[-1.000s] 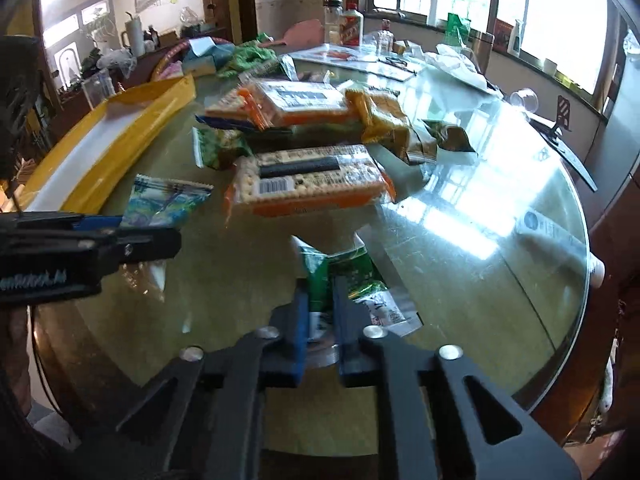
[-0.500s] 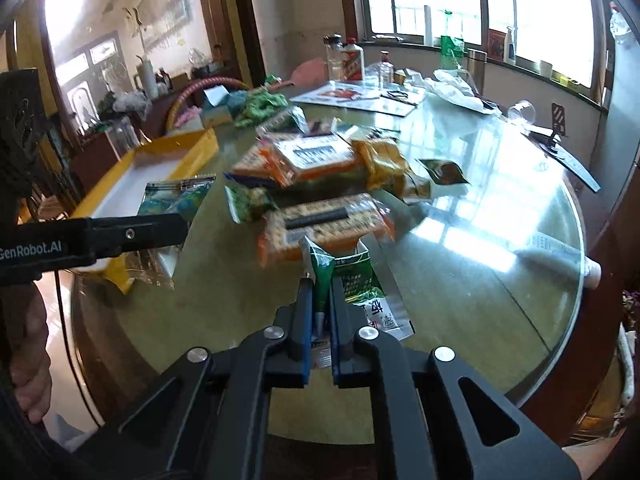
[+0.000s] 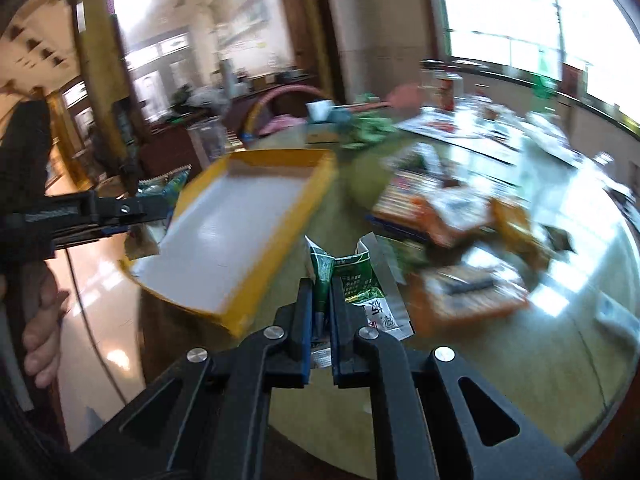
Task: Organize snacks
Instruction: 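Carry both bags to the yellow-rimmed tray and open both grippers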
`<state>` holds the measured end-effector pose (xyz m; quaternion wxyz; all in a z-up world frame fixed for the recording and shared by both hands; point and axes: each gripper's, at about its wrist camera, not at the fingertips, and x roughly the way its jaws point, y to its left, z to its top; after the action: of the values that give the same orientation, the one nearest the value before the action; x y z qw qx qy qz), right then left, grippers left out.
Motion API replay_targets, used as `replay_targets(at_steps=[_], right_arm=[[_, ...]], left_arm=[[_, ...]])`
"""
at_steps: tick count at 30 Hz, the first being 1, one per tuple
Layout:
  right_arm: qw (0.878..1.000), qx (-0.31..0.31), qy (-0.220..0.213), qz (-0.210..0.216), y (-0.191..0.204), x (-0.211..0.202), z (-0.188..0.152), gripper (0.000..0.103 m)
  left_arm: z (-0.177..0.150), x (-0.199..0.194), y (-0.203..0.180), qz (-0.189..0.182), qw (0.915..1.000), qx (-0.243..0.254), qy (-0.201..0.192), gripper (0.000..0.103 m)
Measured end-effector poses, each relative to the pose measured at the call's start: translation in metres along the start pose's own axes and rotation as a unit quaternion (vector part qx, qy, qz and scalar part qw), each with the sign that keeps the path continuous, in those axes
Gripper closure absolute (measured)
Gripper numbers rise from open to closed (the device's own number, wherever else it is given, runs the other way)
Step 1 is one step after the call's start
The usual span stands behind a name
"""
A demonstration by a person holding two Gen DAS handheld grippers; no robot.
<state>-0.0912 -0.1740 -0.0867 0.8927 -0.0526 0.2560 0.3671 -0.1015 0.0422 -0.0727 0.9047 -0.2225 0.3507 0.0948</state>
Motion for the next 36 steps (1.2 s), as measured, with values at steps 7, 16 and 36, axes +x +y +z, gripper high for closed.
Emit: replay_targets(at_steps=[7, 16, 36], right_arm=[[0.996, -0.05, 0.028, 0.066, 0.068, 0.066, 0.025, 0.095], [0.991, -0.102, 0.086, 0.032, 0.113, 0.129, 0.014, 0.094], [0.991, 0.102, 0.038, 0.072, -0.023, 0.03, -0.005, 0.03]], left_arm=[[-0.003, 0.005, 0.062, 0.019, 0.9985, -0.051, 0.006, 0.061], [-0.015, 0.042, 0.078, 0.035, 0.9975, -0.028, 0.055, 0.059], [-0.011, 0.02, -0.036, -0.015, 0.9986, 0.048, -0.014, 0.022]])
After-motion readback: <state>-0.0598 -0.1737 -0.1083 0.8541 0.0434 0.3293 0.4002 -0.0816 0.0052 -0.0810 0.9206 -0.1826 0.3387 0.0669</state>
